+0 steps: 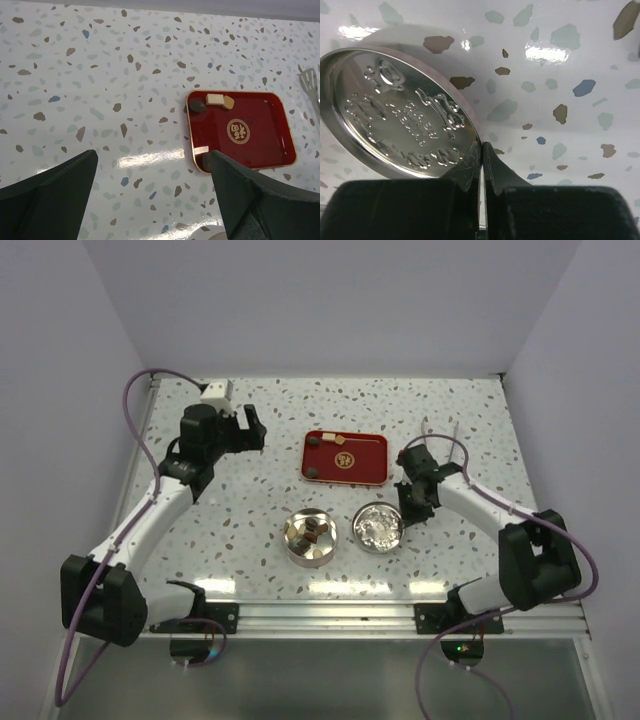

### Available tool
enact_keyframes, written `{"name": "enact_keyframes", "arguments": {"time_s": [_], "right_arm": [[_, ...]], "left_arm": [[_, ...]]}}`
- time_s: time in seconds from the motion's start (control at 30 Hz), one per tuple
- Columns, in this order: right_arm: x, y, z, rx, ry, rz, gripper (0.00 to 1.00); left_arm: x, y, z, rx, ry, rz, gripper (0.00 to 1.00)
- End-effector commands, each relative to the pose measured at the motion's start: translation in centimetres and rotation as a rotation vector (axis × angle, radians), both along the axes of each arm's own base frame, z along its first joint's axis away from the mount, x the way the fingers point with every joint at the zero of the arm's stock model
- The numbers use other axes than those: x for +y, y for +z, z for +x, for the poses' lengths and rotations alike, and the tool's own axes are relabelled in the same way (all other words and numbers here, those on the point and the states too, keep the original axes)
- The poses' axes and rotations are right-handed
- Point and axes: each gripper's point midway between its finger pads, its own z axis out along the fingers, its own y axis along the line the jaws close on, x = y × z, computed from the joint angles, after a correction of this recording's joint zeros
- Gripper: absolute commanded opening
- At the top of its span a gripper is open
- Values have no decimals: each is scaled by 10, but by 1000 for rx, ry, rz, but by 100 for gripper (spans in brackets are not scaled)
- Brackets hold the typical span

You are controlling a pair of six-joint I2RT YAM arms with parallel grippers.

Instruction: Pack the chocolate

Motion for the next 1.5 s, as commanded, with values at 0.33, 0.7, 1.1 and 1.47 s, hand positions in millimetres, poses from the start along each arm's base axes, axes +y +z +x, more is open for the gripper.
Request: {"name": "enact_keyframes", "arguments": {"time_s": [0.33,0.7,1.1,1.47], "right_arm": [[23,170,52,-380,69,136,0],[69,216,81,-484,153,351,0],[84,232,82,-533,173,444,0],[82,237,77,-546,179,452,0]], "left_arm": [[-120,79,-57,-296,-621,-122,100],[-162,94,-113,-306,-955,-374,100],[-190,83,-115,-256,-954,-485,100],[-190,76,-97,-254,-840,-462,100]]}}
